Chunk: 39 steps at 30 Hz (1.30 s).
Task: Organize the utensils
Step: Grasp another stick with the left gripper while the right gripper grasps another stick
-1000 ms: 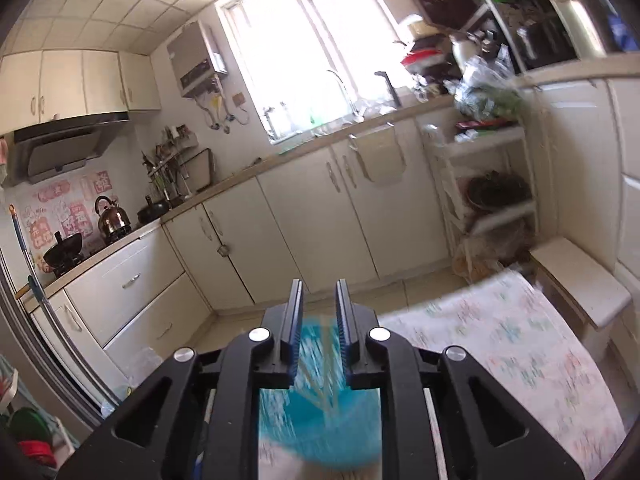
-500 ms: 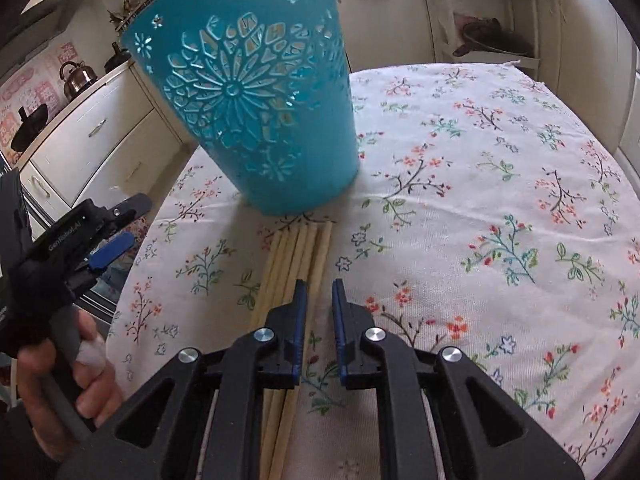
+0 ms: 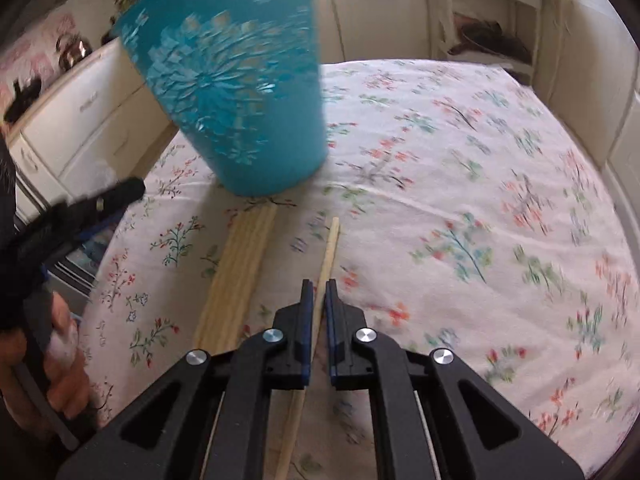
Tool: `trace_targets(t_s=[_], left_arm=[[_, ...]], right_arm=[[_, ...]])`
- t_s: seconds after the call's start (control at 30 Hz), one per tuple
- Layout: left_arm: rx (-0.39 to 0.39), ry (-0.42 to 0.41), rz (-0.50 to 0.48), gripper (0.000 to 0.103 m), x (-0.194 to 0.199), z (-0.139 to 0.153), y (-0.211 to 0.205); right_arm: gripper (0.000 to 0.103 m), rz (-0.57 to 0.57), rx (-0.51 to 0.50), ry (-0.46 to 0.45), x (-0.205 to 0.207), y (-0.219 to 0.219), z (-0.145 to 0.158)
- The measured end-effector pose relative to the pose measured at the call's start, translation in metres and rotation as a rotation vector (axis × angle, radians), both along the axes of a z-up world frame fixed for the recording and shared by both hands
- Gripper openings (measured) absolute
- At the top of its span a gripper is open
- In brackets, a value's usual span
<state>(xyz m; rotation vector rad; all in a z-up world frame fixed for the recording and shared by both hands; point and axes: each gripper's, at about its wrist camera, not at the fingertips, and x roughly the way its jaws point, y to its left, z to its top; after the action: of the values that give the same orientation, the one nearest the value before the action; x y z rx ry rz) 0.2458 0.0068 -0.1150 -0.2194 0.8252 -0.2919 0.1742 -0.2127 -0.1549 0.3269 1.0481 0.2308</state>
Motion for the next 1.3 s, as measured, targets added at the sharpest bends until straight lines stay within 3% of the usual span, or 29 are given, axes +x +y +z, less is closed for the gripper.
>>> trace_targets(t_s=[0.1,0.27,0.5,1.17,1.23,1.3], left_arm=[[0.072,0.021,-0.063,0.068,-0.006,-0.002,-0.03],[0.145,0.085,-0.063,0.068,-0.007,-0.016,-0.049],[0.255,0.094,-0.08,0.068,-0.01,-0.023,-0.066],[0.325,0.086,-0.079,0.062,-0.004,-0.023,-0.069],[0.334,0.084,-0.079,0.06,-0.004,-0.024,-0.072],[0.341,0.079,-0.088,0.051,-0.002,-0.023,-0.075]], right_arm=[[0.006,-0.027,0.067,0.012,-0.001,-0.009,-0.002],[0.006,-0.028,0.093,0.012,-0.002,-0.011,-0.003],[0.007,-0.031,0.12,0.027,-0.001,-0.014,-0.003],[0.007,-0.035,0.128,0.028,-0.001,-0.017,-0.004],[0.007,-0.034,0.125,0.026,0.0,-0.016,-0.004],[0.007,-0.033,0.118,0.021,0.0,-0.014,-0.004]])
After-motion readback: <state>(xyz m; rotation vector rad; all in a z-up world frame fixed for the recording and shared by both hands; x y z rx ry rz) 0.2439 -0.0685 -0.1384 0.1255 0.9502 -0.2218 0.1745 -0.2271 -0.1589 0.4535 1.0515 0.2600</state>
